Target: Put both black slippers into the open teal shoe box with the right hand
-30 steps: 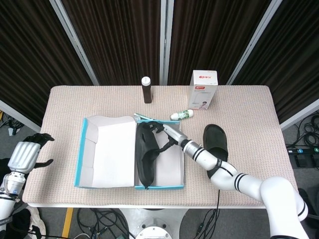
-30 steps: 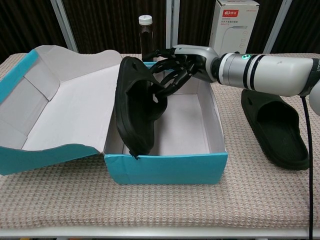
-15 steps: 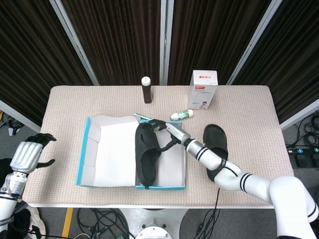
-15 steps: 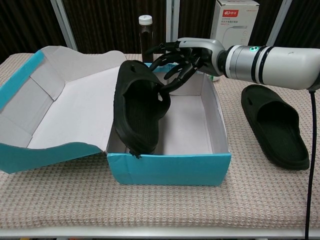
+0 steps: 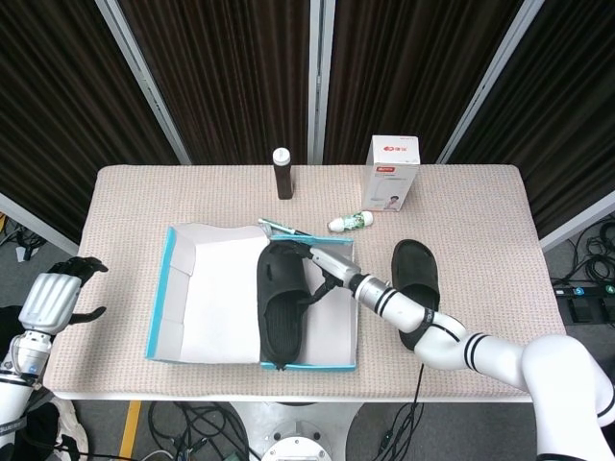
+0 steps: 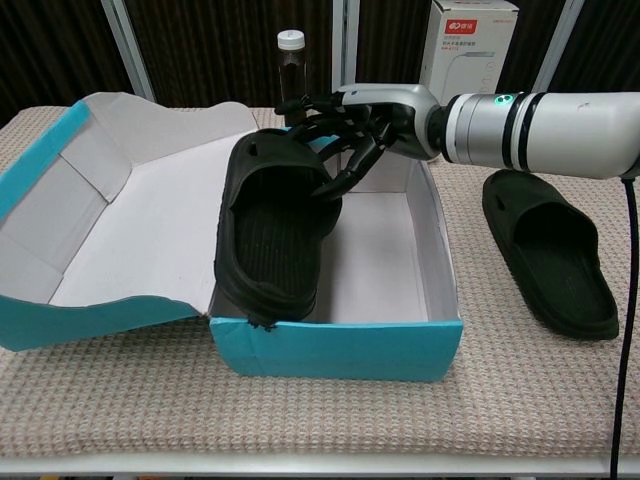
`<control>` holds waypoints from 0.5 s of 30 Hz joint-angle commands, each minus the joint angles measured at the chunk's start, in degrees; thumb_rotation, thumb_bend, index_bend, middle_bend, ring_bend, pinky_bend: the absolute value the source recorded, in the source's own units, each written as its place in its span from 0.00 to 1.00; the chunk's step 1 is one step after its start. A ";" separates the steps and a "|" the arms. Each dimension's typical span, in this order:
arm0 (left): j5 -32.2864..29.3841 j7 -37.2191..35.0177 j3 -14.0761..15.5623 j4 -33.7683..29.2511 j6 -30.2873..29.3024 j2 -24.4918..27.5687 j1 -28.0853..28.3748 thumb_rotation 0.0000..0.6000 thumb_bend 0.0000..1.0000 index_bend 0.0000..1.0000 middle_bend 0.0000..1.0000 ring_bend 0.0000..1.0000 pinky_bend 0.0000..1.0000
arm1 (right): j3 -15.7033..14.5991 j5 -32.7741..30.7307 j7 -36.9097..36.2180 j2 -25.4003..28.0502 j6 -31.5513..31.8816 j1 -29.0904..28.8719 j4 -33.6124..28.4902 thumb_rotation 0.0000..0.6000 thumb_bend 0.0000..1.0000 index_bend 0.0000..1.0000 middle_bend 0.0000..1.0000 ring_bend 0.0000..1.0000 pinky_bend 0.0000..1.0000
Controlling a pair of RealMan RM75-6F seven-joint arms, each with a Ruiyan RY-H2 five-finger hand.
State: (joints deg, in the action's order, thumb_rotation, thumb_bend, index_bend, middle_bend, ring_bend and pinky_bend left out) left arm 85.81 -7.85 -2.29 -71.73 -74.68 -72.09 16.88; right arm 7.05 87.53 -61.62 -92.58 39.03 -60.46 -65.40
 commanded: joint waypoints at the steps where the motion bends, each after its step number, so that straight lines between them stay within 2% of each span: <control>1: 0.03 0.03 -0.04 -0.08 -0.12 0.04 -0.01 1.00 0.13 0.32 0.26 0.22 0.32 | 0.00 0.13 0.60 0.39 0.69 0.02 -0.38 1.00 0.00 0.02 0.13 0.00 0.12; 9: 0.08 0.22 0.04 -0.14 -0.04 -0.08 0.04 1.00 0.13 0.32 0.26 0.22 0.32 | 0.26 -0.73 0.92 1.34 1.55 0.42 -2.11 1.00 0.00 0.02 0.08 0.00 0.09; 12: 0.05 0.27 0.02 -0.11 -0.10 -0.09 0.02 1.00 0.13 0.32 0.26 0.22 0.32 | 1.32 -1.18 1.29 0.82 4.46 1.31 -2.50 1.00 0.00 0.01 0.11 0.00 0.09; 15: 0.03 0.32 -0.02 -0.14 -0.12 -0.09 0.04 1.00 0.13 0.32 0.26 0.22 0.32 | 2.19 -1.56 2.42 0.70 6.58 1.95 -3.69 1.00 0.00 0.01 0.17 0.03 0.14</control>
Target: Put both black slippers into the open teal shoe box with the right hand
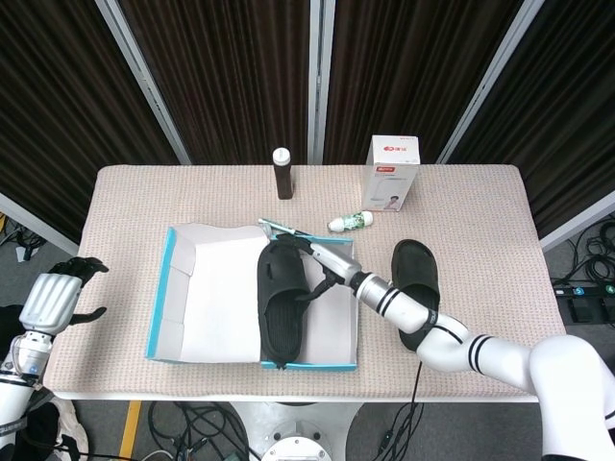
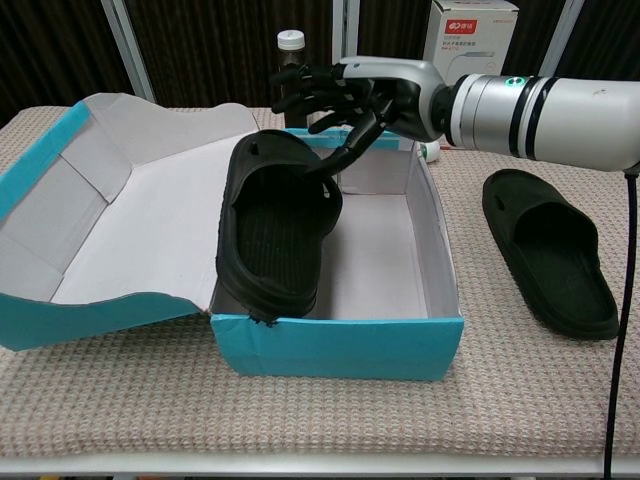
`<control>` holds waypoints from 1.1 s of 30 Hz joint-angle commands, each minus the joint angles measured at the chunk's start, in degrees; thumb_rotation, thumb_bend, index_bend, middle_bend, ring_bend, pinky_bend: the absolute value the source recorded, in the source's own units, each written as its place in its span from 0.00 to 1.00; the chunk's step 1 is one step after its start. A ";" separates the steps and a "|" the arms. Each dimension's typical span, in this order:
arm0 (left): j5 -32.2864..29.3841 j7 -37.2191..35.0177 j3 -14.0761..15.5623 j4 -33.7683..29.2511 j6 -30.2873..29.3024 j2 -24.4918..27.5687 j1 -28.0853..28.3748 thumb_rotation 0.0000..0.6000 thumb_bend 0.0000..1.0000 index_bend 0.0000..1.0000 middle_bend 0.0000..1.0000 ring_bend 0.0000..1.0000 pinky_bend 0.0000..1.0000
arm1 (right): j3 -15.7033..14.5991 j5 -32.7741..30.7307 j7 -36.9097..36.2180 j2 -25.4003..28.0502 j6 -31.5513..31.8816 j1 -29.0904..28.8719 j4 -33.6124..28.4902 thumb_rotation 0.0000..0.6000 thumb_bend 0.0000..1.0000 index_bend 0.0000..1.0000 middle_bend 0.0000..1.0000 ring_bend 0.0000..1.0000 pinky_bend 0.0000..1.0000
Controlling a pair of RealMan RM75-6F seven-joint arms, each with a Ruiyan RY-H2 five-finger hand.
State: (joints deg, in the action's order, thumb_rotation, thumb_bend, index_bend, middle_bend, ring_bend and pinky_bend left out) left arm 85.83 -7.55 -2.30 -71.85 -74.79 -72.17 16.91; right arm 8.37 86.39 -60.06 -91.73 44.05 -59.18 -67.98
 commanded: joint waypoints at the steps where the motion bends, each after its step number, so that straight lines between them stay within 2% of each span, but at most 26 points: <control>1: 0.05 0.07 -0.01 -0.04 -0.04 0.00 0.03 1.00 0.13 0.32 0.26 0.22 0.32 | 1.01 -0.52 1.38 0.19 1.60 0.64 -1.81 1.00 0.00 0.01 0.18 0.03 0.14; 7: 0.09 0.25 -0.07 -0.22 0.11 -0.04 0.24 1.00 0.13 0.32 0.26 0.22 0.32 | 1.72 -1.38 4.12 1.05 1.22 0.39 -4.59 1.00 0.00 0.02 0.18 0.03 0.15; 12: 0.03 0.35 0.04 -0.32 0.14 -0.02 0.14 1.00 0.13 0.32 0.26 0.22 0.32 | 2.13 -1.36 3.05 -0.21 1.61 0.18 -5.39 1.00 0.01 0.08 0.21 0.05 0.16; 19: -0.11 0.09 0.05 -0.25 0.24 0.07 0.09 1.00 0.13 0.32 0.26 0.22 0.32 | 1.78 -0.93 3.23 -1.23 2.05 0.21 -5.90 1.00 0.03 0.09 0.24 0.08 0.23; 27: 0.11 -0.19 0.17 -0.11 0.21 -0.05 0.13 1.00 0.13 0.32 0.26 0.22 0.32 | 1.46 -3.07 7.48 -0.81 1.38 1.33 -6.83 1.00 0.03 0.09 0.24 0.09 0.34; 33: 0.10 -0.32 0.15 -0.24 0.53 -0.05 0.33 1.00 0.13 0.32 0.26 0.22 0.32 | 1.05 -4.91 9.63 -1.00 -0.46 1.95 -6.51 1.00 0.03 0.09 0.24 0.09 0.36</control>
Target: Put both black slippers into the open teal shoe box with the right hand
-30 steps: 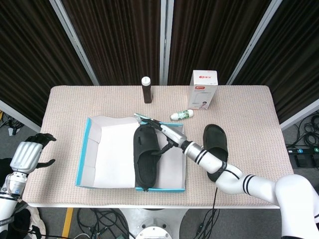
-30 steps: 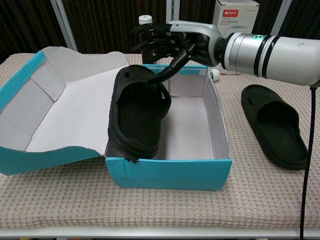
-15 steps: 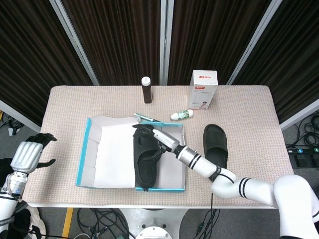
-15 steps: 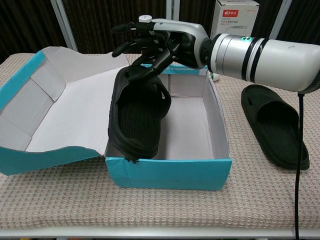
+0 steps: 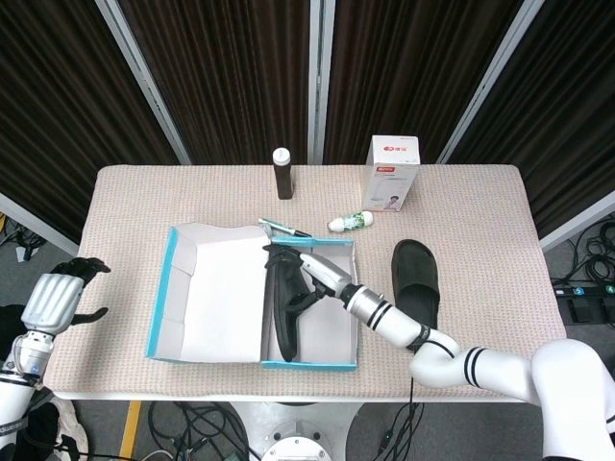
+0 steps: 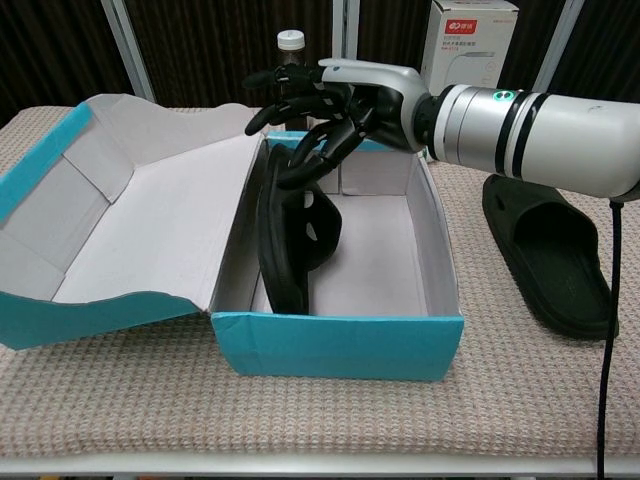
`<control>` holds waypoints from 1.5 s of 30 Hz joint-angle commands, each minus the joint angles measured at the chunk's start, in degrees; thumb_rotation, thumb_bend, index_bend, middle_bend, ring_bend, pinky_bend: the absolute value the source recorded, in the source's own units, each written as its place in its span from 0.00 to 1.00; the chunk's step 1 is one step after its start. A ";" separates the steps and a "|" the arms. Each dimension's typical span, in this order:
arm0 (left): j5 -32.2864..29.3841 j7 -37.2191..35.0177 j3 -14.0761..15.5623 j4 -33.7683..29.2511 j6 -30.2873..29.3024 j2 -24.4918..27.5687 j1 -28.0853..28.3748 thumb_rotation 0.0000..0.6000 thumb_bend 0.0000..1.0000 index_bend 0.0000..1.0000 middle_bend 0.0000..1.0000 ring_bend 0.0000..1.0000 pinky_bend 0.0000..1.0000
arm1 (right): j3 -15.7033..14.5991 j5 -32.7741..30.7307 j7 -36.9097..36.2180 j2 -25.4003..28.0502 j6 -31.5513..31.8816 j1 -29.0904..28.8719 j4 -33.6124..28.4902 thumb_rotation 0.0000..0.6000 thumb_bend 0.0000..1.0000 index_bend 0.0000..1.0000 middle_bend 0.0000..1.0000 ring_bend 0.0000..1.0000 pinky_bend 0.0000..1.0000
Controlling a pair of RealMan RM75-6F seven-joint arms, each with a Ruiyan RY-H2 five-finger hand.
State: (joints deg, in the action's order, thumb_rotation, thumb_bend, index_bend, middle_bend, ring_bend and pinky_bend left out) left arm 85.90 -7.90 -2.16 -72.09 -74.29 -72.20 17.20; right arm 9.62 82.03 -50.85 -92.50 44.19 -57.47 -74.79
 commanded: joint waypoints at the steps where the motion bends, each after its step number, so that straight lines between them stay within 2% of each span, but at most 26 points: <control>1: 0.08 0.09 0.04 -0.02 0.07 -0.04 0.07 1.00 0.13 0.32 0.26 0.22 0.32 | -0.22 -0.79 0.32 -0.42 -0.90 0.35 0.52 1.00 0.03 0.09 0.24 0.09 0.36; 9: 0.09 0.38 -0.01 -0.38 0.04 0.13 0.15 1.00 0.13 0.32 0.26 0.22 0.32 | 0.45 -0.09 -0.58 0.01 -0.23 0.90 0.50 1.00 0.03 0.09 0.23 0.09 0.36; 18: 0.36 0.86 -0.03 -0.91 -0.05 0.17 0.38 1.00 0.13 0.32 0.26 0.22 0.32 | 1.55 0.81 -0.09 4.50 2.90 2.70 -3.26 1.00 0.03 0.10 0.25 0.11 0.36; 21: 0.35 0.98 -0.06 -1.07 -0.12 0.24 0.38 1.00 0.13 0.32 0.26 0.22 0.32 | 1.89 -0.69 5.73 7.07 3.18 3.44 -4.20 1.00 0.03 0.10 0.26 0.12 0.36; 24: 0.18 0.93 -0.13 -1.14 0.04 0.23 0.45 1.00 0.13 0.32 0.26 0.22 0.32 | 1.74 -4.91 16.03 11.38 0.27 3.59 -6.51 1.00 0.03 0.10 0.25 0.12 0.36; 27: 0.21 0.95 -0.08 -1.19 0.21 0.05 0.55 1.00 0.13 0.32 0.26 0.22 0.32 | 1.39 -11.16 26.89 15.44 -2.00 3.85 -9.69 1.00 0.03 0.10 0.25 0.12 0.36; 31: 0.39 0.95 0.06 -1.14 0.37 -0.18 0.67 1.00 0.13 0.32 0.26 0.22 0.32 | 0.61 -19.59 37.65 19.47 -2.49 4.36 -13.62 1.00 0.03 0.10 0.25 0.12 0.36; 37: 0.54 0.75 0.21 -1.05 0.32 -0.43 0.66 1.00 0.13 0.32 0.26 0.22 0.32 | -2.89 -30.60 53.23 24.25 -1.17 4.01 -17.72 1.00 0.03 0.10 0.25 0.12 0.36; 40: 0.88 0.73 0.35 -1.05 0.14 -0.55 0.68 1.00 0.13 0.32 0.26 0.22 0.32 | -5.58 -38.57 61.66 26.81 -1.00 2.48 -20.29 1.00 0.03 0.11 0.24 0.12 0.36; 45: 0.79 0.50 0.44 -0.91 0.29 -0.57 0.66 1.00 0.13 0.32 0.26 0.22 0.32 | -8.53 -49.82 70.87 27.07 3.44 0.90 -22.50 1.00 0.03 0.11 0.23 0.12 0.32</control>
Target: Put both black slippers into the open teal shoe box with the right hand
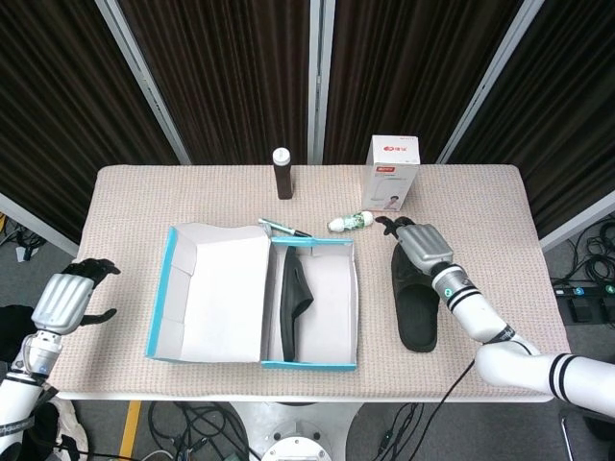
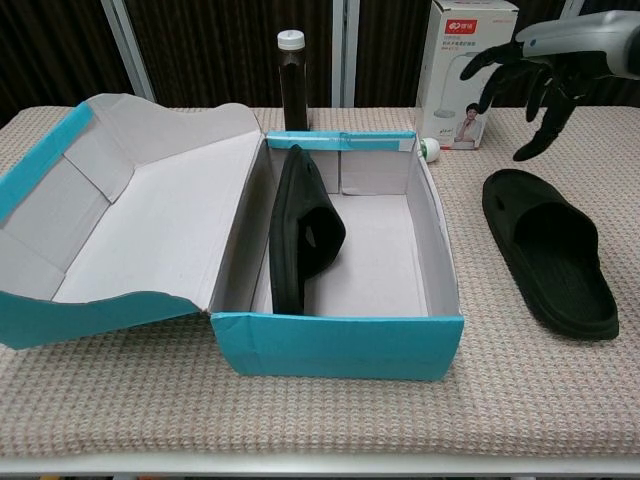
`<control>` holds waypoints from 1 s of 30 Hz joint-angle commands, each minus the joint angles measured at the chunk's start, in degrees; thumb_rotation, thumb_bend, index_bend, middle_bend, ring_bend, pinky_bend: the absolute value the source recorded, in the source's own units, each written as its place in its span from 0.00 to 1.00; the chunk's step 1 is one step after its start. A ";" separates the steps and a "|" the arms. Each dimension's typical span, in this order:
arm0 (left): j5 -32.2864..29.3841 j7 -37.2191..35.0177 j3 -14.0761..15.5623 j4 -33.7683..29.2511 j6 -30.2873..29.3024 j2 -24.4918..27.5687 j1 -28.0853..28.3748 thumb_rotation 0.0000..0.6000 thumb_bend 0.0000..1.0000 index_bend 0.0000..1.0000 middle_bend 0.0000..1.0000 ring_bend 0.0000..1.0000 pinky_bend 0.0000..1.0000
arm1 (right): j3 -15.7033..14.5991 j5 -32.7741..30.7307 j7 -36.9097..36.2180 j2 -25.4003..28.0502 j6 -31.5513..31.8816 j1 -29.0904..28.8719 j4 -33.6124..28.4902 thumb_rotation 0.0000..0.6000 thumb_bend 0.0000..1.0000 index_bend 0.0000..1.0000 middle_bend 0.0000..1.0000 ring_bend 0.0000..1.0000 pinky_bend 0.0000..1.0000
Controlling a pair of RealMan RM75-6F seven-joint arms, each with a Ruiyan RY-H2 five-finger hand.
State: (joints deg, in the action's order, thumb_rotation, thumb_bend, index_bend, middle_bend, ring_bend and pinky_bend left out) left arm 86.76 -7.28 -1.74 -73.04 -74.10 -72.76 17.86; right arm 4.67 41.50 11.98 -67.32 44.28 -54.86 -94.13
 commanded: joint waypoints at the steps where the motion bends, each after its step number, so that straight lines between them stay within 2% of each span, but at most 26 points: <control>1: -0.08 -0.22 0.06 0.12 0.13 -0.04 -0.02 1.00 0.13 0.32 0.26 0.22 0.32 | -4.23 -11.80 9.85 1.60 3.96 -2.12 -3.23 1.00 0.03 0.10 0.23 0.11 0.31; 6: 0.17 -0.46 0.31 0.30 0.23 -0.12 0.00 1.00 0.13 0.32 0.26 0.22 0.32 | -5.88 -19.83 14.67 -0.07 4.43 -3.59 -1.88 1.00 0.03 0.08 0.15 0.06 0.26; 10: 0.06 -0.62 0.37 0.41 0.40 -0.10 -0.01 1.00 0.13 0.32 0.26 0.22 0.32 | -6.82 -24.25 17.33 -1.84 4.26 -4.29 -0.24 1.00 0.03 0.08 0.14 0.05 0.26; 16: 0.14 -0.46 0.47 0.39 0.77 -0.15 0.20 1.00 0.13 0.32 0.26 0.22 0.32 | -6.84 -26.38 18.14 -3.65 0.97 -4.65 2.37 1.00 0.03 0.05 0.10 0.01 0.22; 22: -0.10 0.00 0.58 0.05 0.84 0.10 0.03 1.00 0.13 0.32 0.26 0.22 0.32 | -5.42 -23.81 15.64 -6.17 -3.35 -4.21 6.56 1.00 0.03 0.05 0.08 0.00 0.19; 30: -0.09 -0.29 0.58 0.11 1.01 0.04 0.14 1.00 0.13 0.32 0.26 0.22 0.32 | -5.57 -17.64 13.60 -8.99 -8.10 -3.74 11.65 1.00 0.03 0.05 0.09 0.00 0.19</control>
State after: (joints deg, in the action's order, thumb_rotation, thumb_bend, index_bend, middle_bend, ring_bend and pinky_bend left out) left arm 86.68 -7.56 -1.15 -72.93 -73.11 -72.72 17.99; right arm -0.90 22.90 26.29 -75.55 36.97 -58.78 -83.44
